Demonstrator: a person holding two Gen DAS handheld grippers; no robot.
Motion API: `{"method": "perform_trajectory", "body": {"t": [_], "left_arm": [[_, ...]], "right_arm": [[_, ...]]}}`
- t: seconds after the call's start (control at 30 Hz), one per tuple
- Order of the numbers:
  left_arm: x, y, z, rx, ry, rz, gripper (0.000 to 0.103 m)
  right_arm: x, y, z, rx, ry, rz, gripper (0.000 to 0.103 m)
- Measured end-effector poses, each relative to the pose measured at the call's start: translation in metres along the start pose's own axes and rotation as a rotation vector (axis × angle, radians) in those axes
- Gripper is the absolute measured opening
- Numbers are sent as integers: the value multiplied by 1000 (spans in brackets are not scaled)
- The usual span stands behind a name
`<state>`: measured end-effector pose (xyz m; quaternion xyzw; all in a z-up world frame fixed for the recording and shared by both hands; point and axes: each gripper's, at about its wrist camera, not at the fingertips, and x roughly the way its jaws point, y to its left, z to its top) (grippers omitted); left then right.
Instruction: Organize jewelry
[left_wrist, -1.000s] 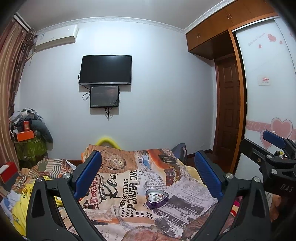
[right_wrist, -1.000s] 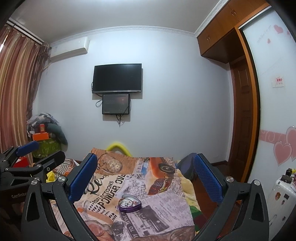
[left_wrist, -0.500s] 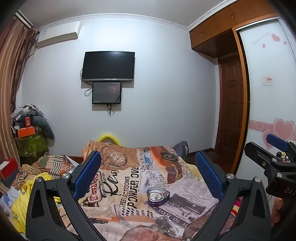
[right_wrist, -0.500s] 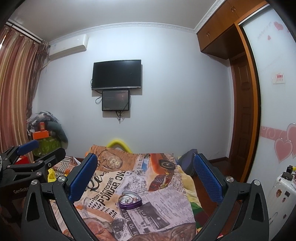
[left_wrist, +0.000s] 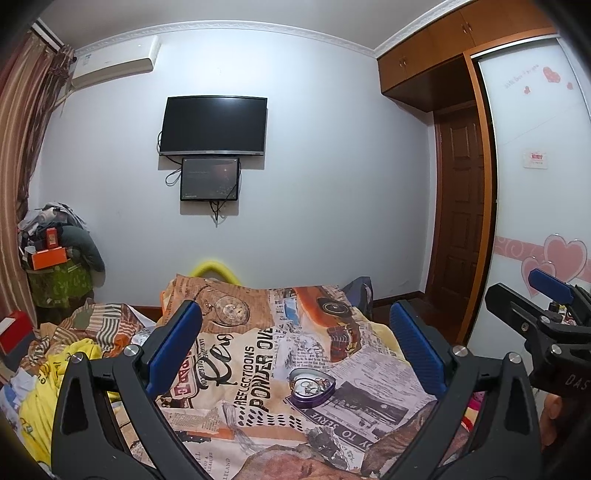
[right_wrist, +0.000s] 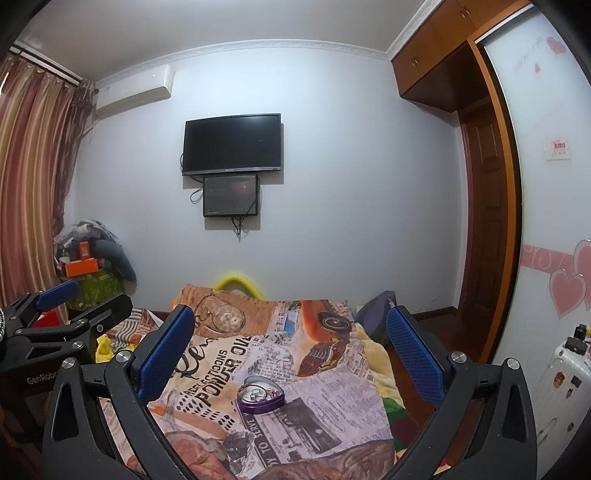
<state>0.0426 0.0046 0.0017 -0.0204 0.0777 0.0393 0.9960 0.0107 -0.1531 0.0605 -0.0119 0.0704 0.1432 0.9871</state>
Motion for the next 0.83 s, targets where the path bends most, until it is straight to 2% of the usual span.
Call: {"method": "perform_trajectory", "body": {"t": [0.83], "left_arm": [[2,-5,-6,13,27,-34,102]], "right_arm": [[3,-9,-2,30,16,-5,103]]}}
